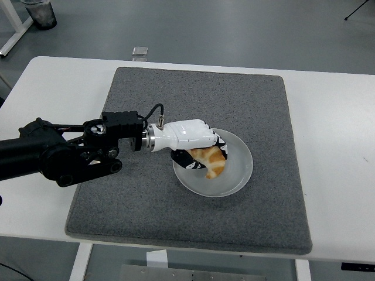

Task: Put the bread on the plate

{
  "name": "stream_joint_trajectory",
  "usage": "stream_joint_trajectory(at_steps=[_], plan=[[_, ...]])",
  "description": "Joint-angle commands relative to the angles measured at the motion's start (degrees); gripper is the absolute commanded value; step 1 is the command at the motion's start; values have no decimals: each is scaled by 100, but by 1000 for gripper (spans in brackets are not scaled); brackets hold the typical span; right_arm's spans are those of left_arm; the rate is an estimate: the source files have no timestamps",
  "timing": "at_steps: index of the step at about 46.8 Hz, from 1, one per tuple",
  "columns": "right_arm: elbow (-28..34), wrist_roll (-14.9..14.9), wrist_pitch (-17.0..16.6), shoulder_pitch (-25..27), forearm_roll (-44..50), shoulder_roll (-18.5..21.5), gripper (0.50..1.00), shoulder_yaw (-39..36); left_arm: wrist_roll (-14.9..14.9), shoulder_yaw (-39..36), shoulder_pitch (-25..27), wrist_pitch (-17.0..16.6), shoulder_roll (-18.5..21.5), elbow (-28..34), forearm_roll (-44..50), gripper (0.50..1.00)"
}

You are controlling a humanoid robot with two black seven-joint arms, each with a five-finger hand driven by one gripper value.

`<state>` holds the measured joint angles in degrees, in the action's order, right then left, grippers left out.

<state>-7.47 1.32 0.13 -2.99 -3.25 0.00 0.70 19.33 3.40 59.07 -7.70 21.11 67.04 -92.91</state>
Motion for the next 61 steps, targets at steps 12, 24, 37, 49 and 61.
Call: stream_joint_trajectory(at_steps=[12, 24, 37, 49, 61], plan=[[0, 0, 5, 0, 0, 0, 952, 0, 62, 55, -54, -64, 16, 11, 914, 964], [0, 0, 5, 0, 0, 0, 952, 0, 80, 82, -45, -56, 68, 99, 1187, 992], [0, 0, 5, 0, 0, 0, 952, 0, 97, 336, -45, -29, 455, 476, 2267, 994], [0, 0, 5, 0, 0, 0, 954, 0, 89, 574, -36, 155, 745, 503, 4490, 994], [0, 0, -4, 0, 0, 0, 952, 0, 54, 767, -36, 1341, 939, -243, 6513, 994]])
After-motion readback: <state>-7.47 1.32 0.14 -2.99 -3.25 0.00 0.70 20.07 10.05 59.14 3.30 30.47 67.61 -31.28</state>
